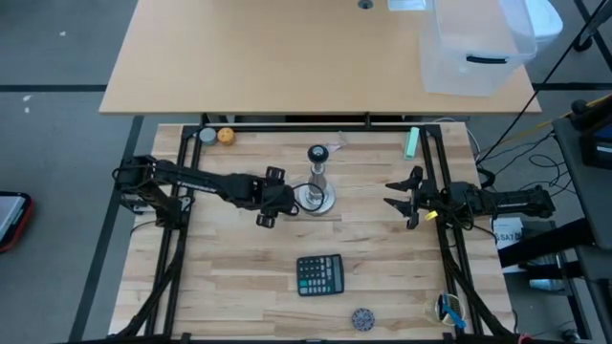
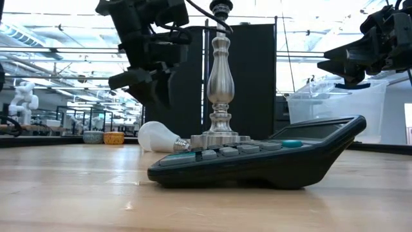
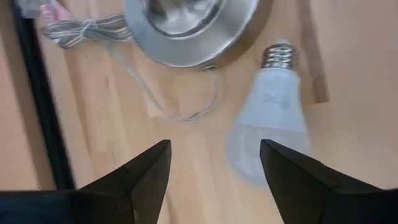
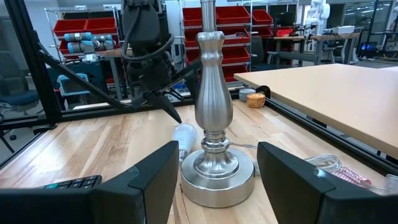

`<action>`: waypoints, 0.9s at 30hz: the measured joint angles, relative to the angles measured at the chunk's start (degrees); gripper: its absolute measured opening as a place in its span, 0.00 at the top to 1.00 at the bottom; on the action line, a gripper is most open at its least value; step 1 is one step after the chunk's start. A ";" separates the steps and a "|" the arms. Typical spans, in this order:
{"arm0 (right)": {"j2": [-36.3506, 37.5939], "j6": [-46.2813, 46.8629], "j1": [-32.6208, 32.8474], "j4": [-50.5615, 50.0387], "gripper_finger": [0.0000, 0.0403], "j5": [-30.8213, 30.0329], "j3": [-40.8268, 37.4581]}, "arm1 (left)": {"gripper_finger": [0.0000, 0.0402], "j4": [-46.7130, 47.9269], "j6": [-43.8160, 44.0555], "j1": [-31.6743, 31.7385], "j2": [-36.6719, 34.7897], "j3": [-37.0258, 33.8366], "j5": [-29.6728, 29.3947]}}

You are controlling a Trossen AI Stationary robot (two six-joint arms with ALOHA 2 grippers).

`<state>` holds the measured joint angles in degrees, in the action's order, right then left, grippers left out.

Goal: Screw lightbulb
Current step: Insert the light bulb into the lamp

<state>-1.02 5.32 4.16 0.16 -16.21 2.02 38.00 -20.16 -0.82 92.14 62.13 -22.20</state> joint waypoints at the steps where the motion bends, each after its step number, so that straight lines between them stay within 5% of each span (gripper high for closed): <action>1: 0.00 -0.01 0.00 0.00 0.47 0.01 0.00 | 0.37 0.21 0.14 -0.41 0.00 0.00 -0.60; 11: 0.00 0.00 -0.01 0.02 0.47 0.00 0.00 | 0.42 -0.17 -1.01 -4.07 0.00 0.02 -5.21; 27: 0.00 0.00 -0.01 1.08 0.47 0.00 0.00 | 0.25 4.62 11.97 -0.77 -0.42 0.02 3.92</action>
<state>-1.02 5.32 4.15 1.25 -16.21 2.02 42.62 -8.19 -1.59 91.72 62.15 -18.28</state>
